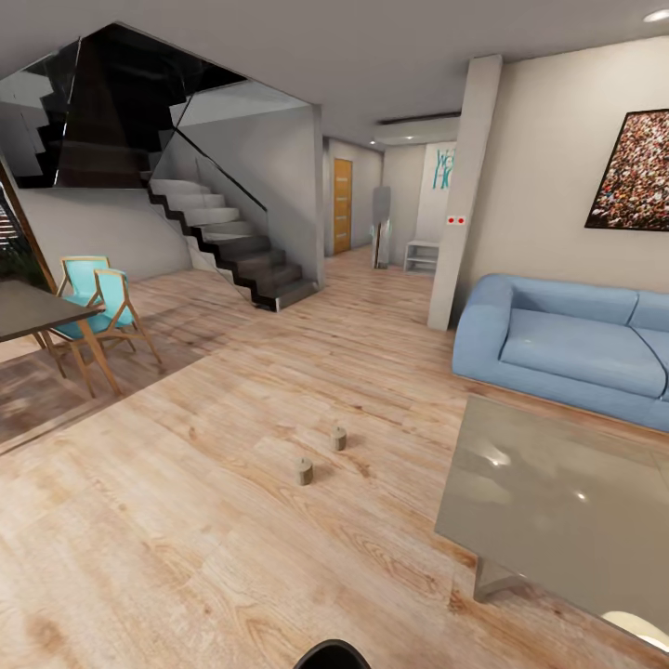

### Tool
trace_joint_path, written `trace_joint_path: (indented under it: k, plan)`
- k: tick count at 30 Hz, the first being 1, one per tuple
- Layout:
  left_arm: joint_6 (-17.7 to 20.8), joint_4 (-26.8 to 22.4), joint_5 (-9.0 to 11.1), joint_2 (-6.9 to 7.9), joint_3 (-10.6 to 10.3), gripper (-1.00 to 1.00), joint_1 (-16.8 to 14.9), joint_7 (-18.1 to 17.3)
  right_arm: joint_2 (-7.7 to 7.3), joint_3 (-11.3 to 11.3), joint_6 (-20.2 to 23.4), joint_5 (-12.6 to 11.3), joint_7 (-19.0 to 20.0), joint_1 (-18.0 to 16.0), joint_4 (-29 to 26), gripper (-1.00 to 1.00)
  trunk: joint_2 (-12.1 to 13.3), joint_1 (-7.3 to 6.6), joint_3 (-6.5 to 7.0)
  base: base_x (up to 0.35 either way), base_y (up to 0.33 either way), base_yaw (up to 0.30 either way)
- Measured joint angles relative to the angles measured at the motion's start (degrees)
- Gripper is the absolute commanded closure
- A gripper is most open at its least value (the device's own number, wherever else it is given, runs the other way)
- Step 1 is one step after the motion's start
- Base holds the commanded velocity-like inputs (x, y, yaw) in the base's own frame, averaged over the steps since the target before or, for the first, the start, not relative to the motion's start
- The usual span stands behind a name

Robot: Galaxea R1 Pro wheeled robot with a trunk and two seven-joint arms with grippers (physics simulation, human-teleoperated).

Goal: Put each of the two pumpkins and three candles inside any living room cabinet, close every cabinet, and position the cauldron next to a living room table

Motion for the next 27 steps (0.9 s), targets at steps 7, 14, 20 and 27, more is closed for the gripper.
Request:
trace_joint_path:
  k: [7, 14, 20, 27]
  plan:
    - [0.0, 0.0, 0.1, 0.00, 0.0, -1.00, 0.0, 0.0, 0.01, 0.1, 0.0, 0.0, 0.0, 0.0, 0.0, -1.00, 1.2, -0.65, 0.53, 0.000, 0.000, 0.000]
    - [0.0, 0.0, 0.1, 0.00, 0.0, -1.00, 0.0, 0.0, 0.02, 0.3, 0.0, 0.0, 0.1, 0.0, -0.1, -1.00, 4.0, -2.19, 1.79, 0.000, 0.000, 0.000]
    - [-0.1, -0.2, 0.1, 0.00, 0.2, -1.00, 0.0, -0.5, 0.02, 0.2, -0.1, 0.2, 0.0, 0.0, -1.2, -1.00, 6.4, -3.51, 2.88, 0.000, 0.000, 0.000]
    - [1.3, -4.3, 0.4, 0.15, 0.2, -1.00, -0.1, -3.3, 0.65, 0.4, -0.2, 0.1, -0.1, 1.3, -13.7, -1.00, 9.2, -5.05, 4.13, 0.000, 0.000, 0.000]
